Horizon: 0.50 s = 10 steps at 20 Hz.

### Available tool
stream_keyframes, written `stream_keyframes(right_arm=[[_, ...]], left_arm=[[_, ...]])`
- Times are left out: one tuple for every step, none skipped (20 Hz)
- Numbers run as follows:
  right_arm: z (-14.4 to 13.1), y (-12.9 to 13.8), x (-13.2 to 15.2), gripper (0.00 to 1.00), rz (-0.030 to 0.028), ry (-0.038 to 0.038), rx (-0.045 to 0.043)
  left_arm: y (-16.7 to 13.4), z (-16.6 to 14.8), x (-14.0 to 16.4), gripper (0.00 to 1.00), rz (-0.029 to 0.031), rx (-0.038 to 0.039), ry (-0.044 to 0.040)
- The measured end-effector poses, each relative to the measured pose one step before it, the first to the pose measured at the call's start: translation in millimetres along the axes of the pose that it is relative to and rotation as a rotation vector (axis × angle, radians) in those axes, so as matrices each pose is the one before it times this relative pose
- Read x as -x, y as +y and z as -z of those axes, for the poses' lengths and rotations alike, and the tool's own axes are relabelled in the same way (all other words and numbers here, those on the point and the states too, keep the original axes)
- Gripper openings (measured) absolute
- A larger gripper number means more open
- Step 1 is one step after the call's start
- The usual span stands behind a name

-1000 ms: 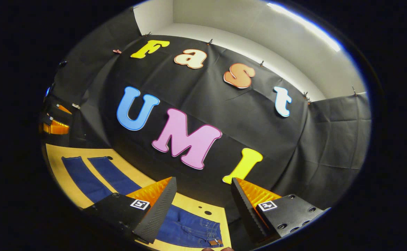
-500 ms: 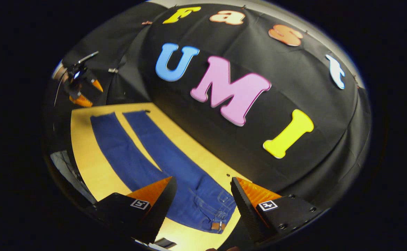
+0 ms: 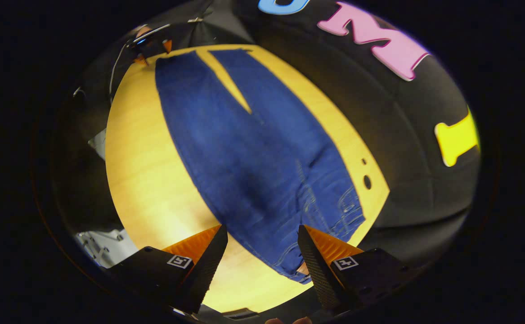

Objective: Grasp the waist and the cuffs of the jeans and fold them to make the two legs overlap; first hold the waist and fold one-third of the jeans toward the cuffs, then hold the cuffs and fold the remaining one-third in the same direction to finish folding.

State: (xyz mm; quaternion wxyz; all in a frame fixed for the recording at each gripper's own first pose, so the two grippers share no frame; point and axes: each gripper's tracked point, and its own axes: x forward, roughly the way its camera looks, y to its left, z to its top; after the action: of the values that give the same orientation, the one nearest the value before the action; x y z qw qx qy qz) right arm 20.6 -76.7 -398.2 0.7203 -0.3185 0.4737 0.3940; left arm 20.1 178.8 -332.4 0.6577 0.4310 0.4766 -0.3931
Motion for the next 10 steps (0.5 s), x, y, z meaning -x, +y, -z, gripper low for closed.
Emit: stream_keyframes(right_arm=[[9.30, 1.79, -6.25, 0.97, -0.03235, 0.03576, 0.01474], [8.43, 2.05, -6.39, 0.97, -0.03391, 0.02147, -0.00100], [8.72, 4.11, -6.07, 0.97, -0.04412, 0.01998, -0.01523], [10.39, 1.30, -5.83, 0.97, -0.03427, 0.02797, -0.01860], [9.90, -3.68, -4.56, 0.97, -0.01558, 0.03355, -0.01362], [8.18, -5.56, -3.89, 0.97, -0.00719, 0.02413, -0.00946], [5.43, -5.96, -3.21, 0.97, -0.00577, 0.01200, -0.01212], [5.46, -1.87, -2.82, 0.97, -0.01139, 0.01089, -0.01887], [3.21, -4.20, -4.00, 0.97, -0.00294, 0.01273, -0.01296], [2.22, -6.98, -4.82, 0.97, 0.00442, 0.01021, -0.00023]], left_arm=[[4.57, 5.36, -4.00, 0.98, 0.01236, 0.00024, 0.02412], [3.05, 6.73, -6.10, 0.98, 0.01461, 0.00931, 0.02181], [4.93, 11.81, -8.82, 0.98, 0.01352, 0.01696, 0.01747], [-0.79, 6.90, -8.83, 0.98, 0.02225, 0.01826, 0.01699], [-7.36, 9.27, -5.55, 0.98, 0.04617, 0.01138, 0.03388], [-0.89, -5.90, -3.88, 0.98, 0.00468, -0.00844, -0.03621], [0.62, -0.80, 2.38, 0.92, 0.00638, -0.00441, 0.00631], [0.50, 0.48, -0.05, 0.92, 0.00846, -0.01087, 0.01588], [-1.42, 0.25, -0.37, 0.96, 0.01466, -0.00696, -0.00205], [0.94, 1.13, -1.46, 0.95, 0.01904, 0.00177, 0.01433]])
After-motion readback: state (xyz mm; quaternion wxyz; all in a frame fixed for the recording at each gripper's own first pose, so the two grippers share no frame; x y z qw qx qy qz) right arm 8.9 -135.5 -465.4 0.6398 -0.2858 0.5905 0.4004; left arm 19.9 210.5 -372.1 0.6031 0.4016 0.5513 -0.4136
